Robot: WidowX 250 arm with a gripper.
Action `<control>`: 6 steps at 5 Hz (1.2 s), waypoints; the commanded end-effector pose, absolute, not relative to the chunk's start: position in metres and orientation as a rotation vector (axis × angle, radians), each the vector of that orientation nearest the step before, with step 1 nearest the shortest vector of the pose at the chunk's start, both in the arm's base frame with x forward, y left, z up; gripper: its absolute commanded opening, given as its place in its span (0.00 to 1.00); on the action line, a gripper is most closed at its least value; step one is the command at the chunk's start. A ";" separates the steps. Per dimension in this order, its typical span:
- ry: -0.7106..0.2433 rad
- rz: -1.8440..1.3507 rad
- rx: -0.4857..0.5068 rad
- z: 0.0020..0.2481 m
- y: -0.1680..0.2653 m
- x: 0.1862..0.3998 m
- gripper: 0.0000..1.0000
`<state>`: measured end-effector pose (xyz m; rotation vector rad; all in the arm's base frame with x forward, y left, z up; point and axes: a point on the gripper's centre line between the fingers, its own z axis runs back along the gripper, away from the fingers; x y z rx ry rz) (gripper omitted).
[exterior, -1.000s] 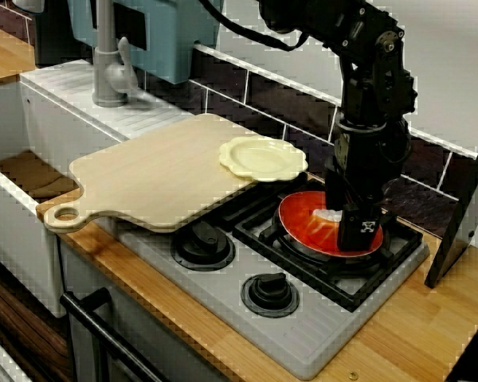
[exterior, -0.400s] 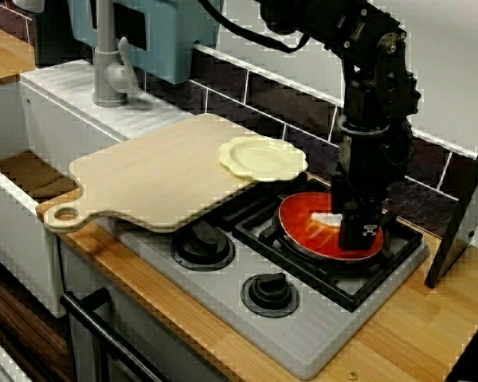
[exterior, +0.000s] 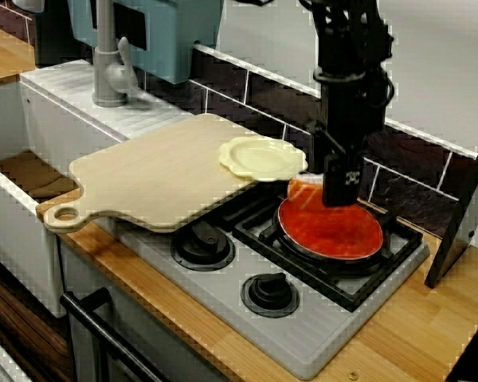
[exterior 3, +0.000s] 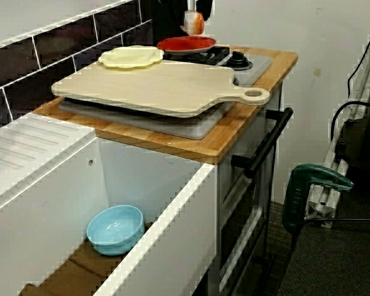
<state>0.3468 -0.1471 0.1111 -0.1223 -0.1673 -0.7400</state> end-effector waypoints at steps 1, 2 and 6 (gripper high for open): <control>-0.317 -0.612 -0.155 0.182 -0.086 0.331 0.00; -0.339 -0.495 -0.118 0.184 -0.055 0.323 0.00; -0.284 -0.335 -0.114 0.138 0.007 0.332 0.00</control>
